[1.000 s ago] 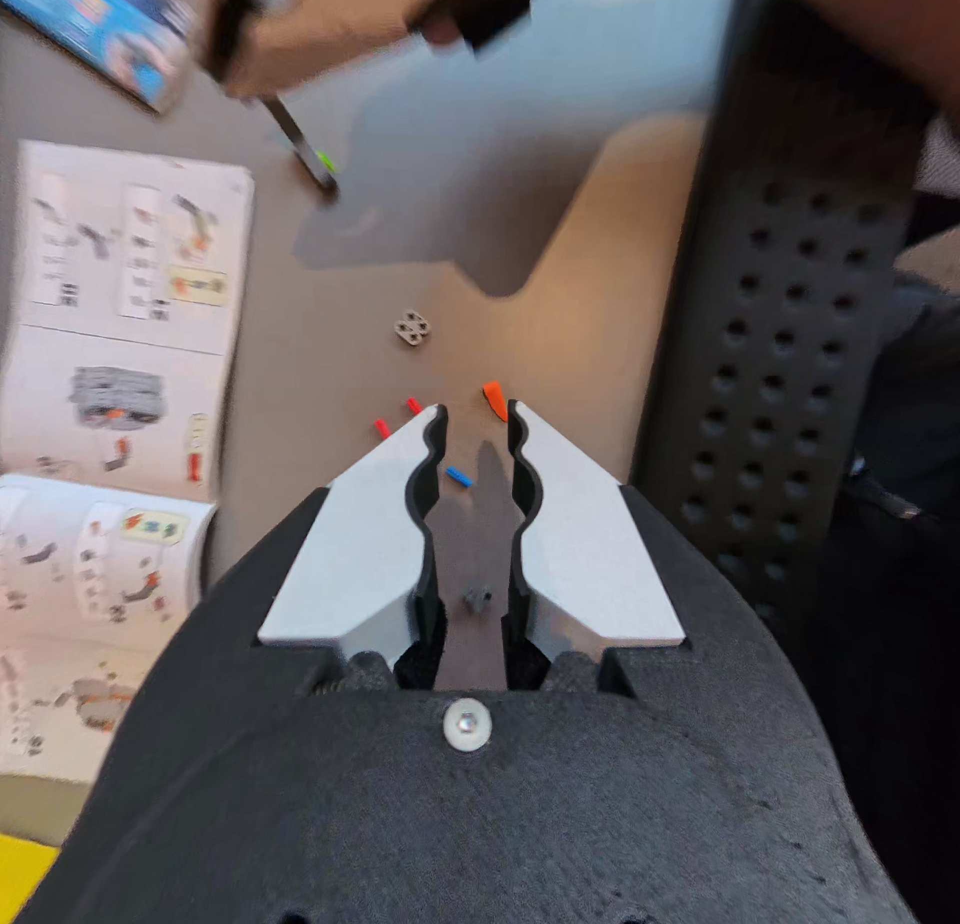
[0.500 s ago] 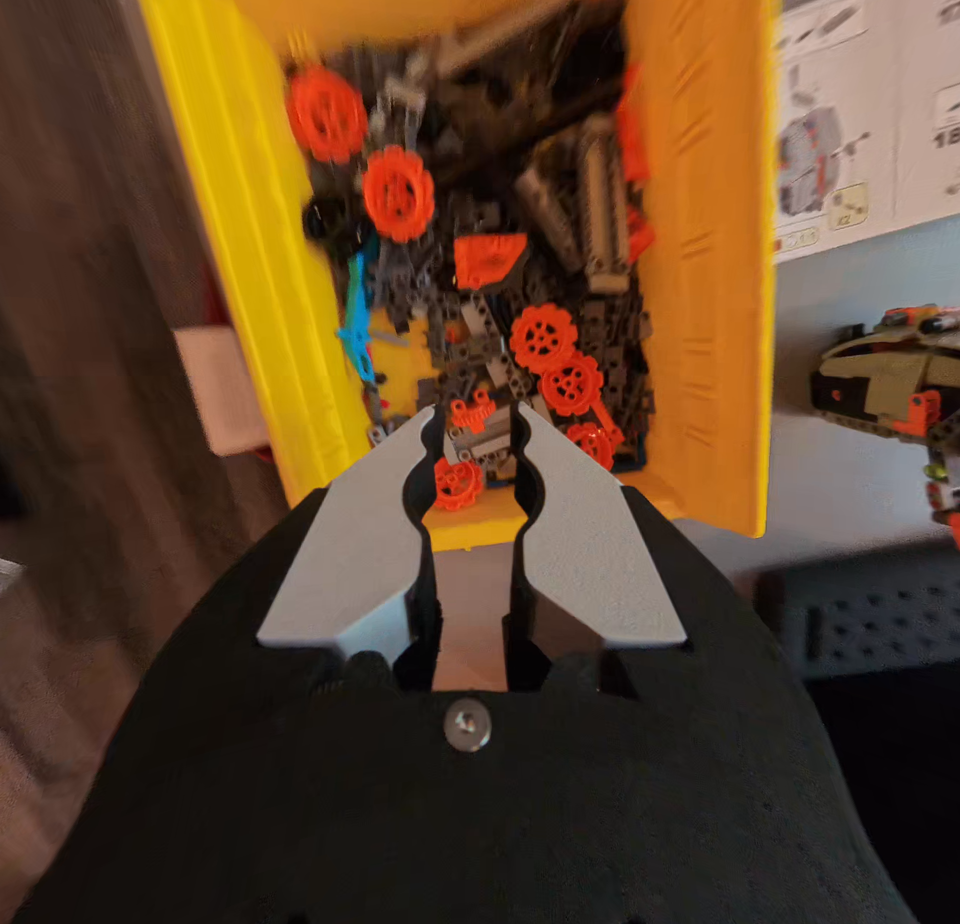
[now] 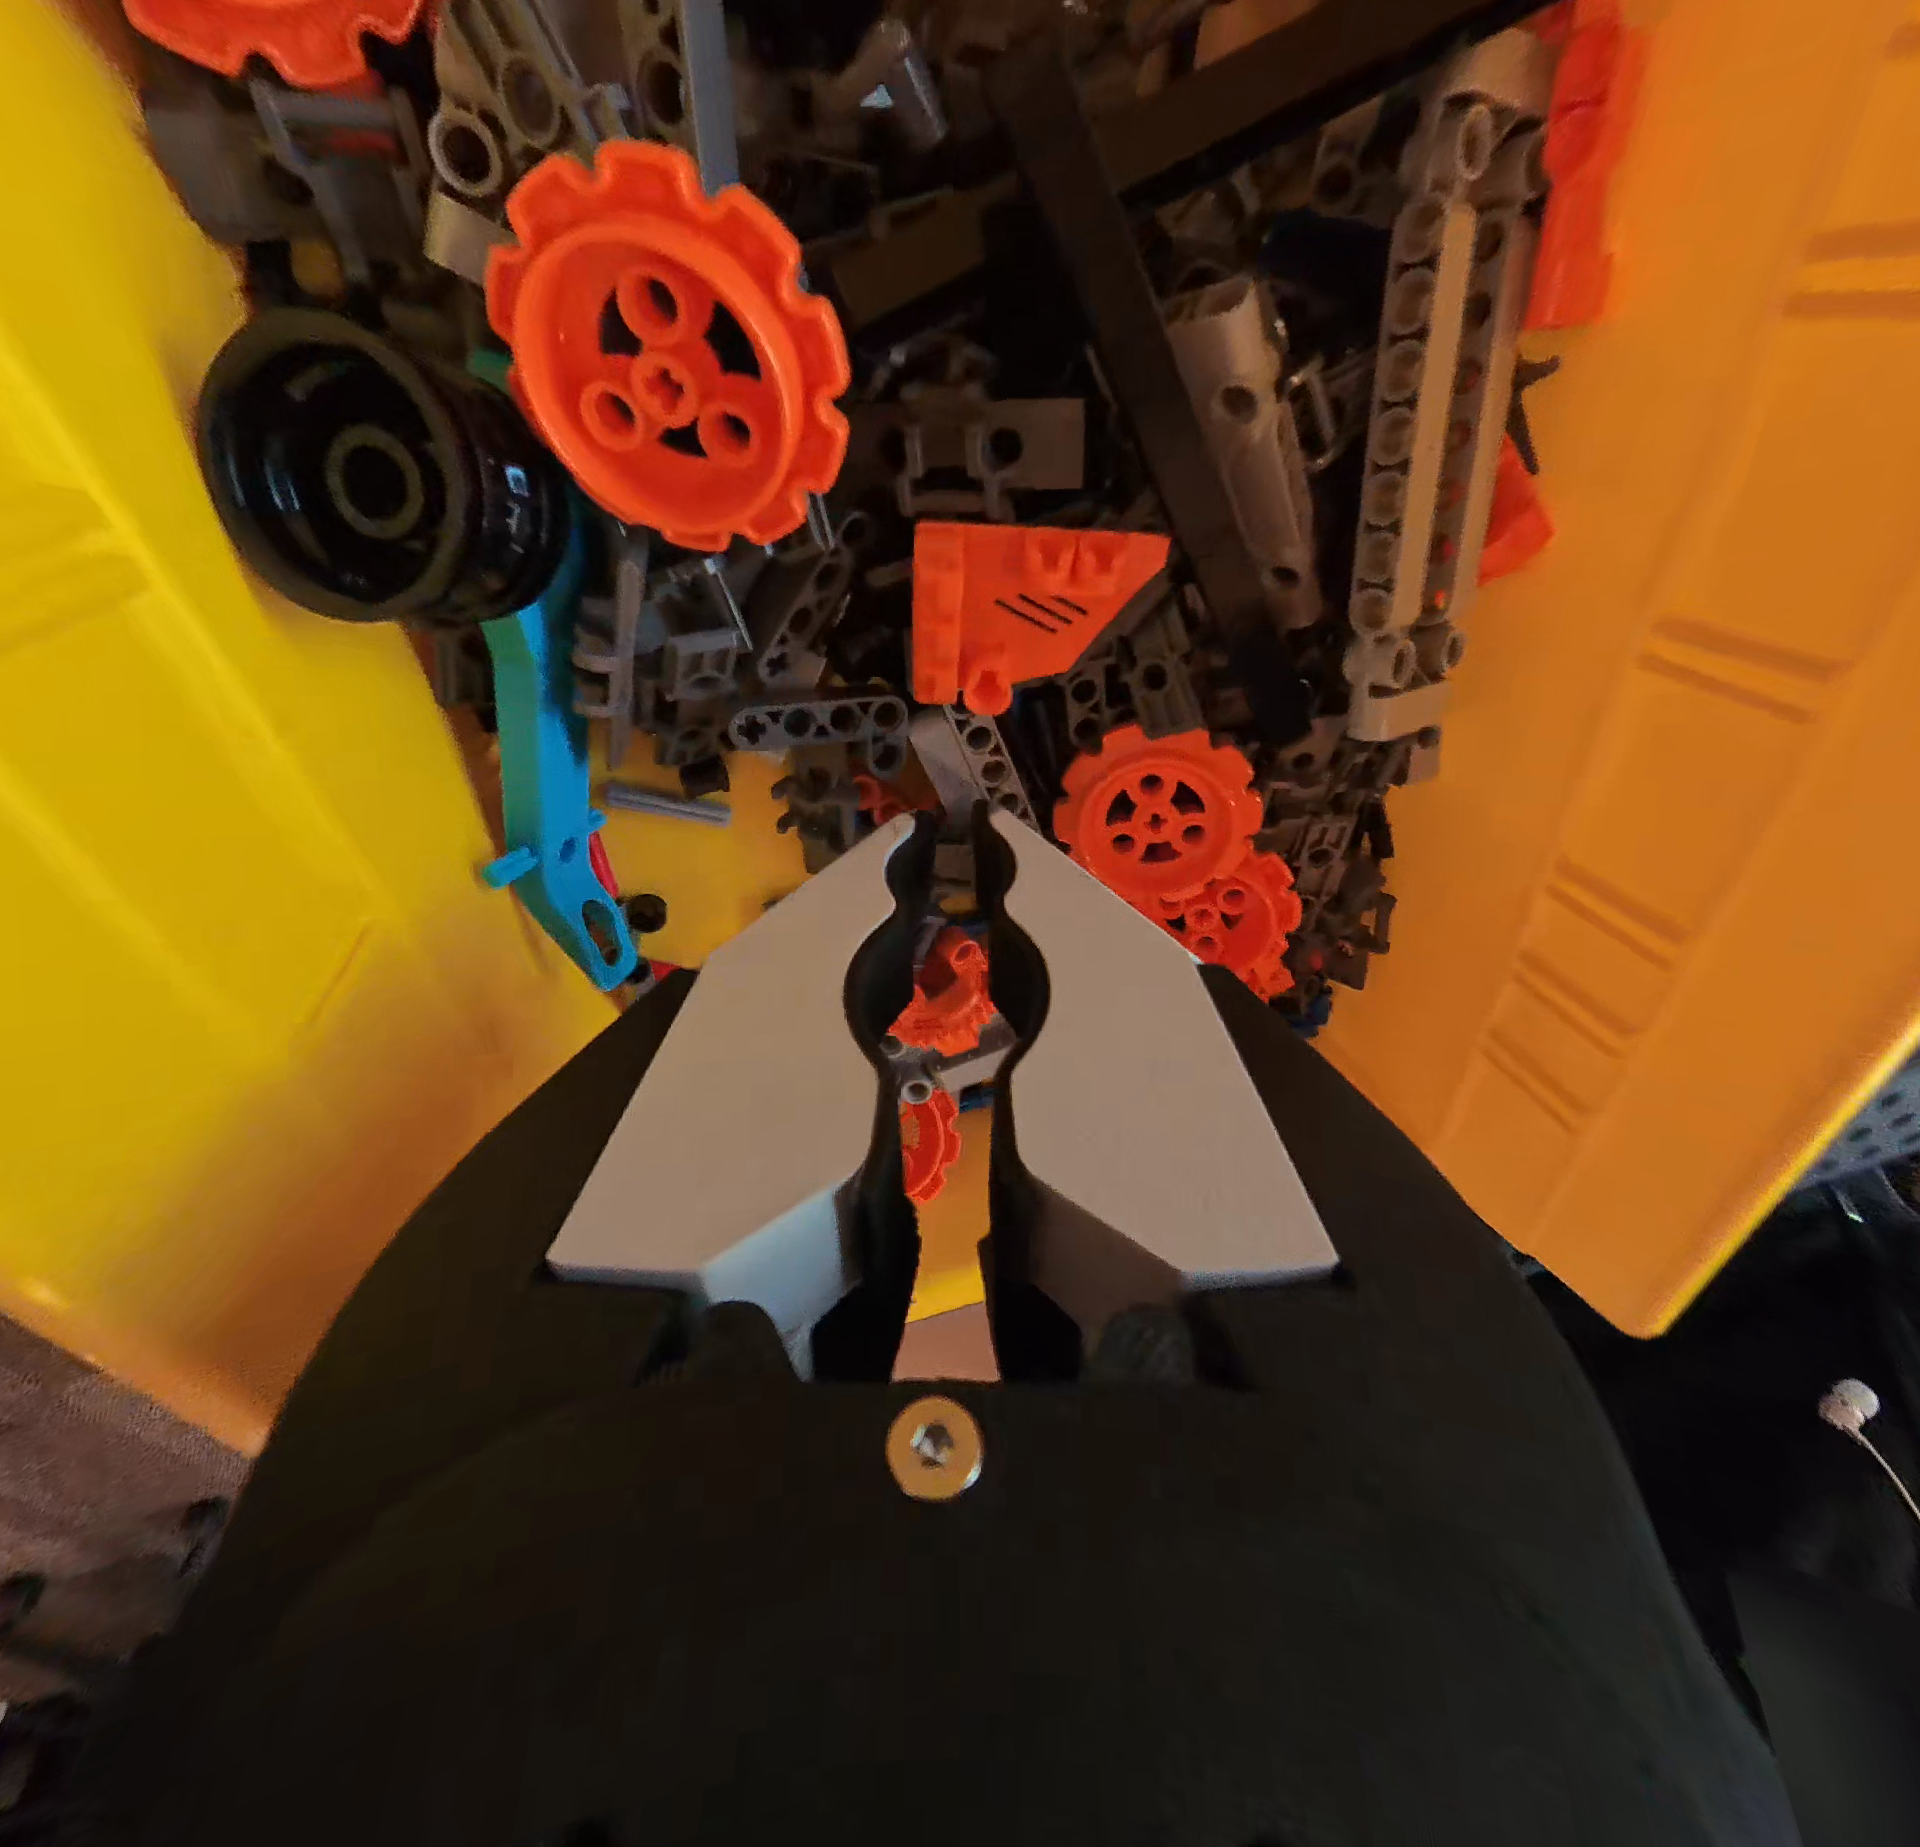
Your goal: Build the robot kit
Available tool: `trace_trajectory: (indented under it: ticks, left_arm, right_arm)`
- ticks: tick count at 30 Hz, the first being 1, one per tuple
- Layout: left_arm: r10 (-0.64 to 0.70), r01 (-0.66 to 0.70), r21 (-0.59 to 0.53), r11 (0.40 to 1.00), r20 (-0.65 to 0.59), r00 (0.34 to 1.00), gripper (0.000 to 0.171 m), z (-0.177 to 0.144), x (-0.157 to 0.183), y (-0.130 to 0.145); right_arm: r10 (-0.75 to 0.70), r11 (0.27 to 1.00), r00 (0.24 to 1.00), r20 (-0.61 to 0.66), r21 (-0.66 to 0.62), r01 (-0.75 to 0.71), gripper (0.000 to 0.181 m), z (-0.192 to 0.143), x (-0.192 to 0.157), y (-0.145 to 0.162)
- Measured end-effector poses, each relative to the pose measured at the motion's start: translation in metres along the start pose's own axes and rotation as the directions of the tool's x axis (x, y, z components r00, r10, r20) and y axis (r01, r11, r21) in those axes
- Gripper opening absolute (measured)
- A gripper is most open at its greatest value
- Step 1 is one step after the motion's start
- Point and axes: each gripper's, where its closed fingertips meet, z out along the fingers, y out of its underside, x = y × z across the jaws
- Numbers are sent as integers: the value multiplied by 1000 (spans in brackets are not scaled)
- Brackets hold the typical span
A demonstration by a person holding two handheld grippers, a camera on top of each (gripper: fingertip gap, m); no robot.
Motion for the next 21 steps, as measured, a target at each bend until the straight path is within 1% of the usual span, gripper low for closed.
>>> trace_trajectory:
  ticks: [5,9,11,14,17,18,20,21]
  left_arm:
    - [-17,18,-23,1000,24,1000,7,3,-5,3]
    - [-47,48,-46,998,12,999,9,3,-9,13]
    - [-67,68,-74,995,8,998,10,3,-11,22]
    - [-65,69,-83,994,44,997,9,1,-19,28]
    - [-106,115,-93,989,89,990,6,0,-29,32]
    - [-118,128,-95,987,105,987,1,-1,-32,33]
    - [-112,120,-65,991,126,986,2,-5,-32,27]
    - [-96,101,-39,994,114,989,2,-7,-28,21]
  right_arm:
    - [-17,1000,1000,8,-6,18,4,1,-3,0]
    - [-28,1000,1000,13,-7,28,4,1,-5,-1]
    - [-35,999,999,16,-12,35,4,1,-6,-1]
    - [-44,999,999,20,-18,45,4,1,-8,0]
    - [-50,999,998,23,-21,50,4,2,-9,0]
    - [-52,998,998,23,-22,52,4,2,-9,1]
    - [-56,998,998,23,-23,56,4,2,-9,1]
    - [-57,998,998,22,-23,57,4,2,-9,1]
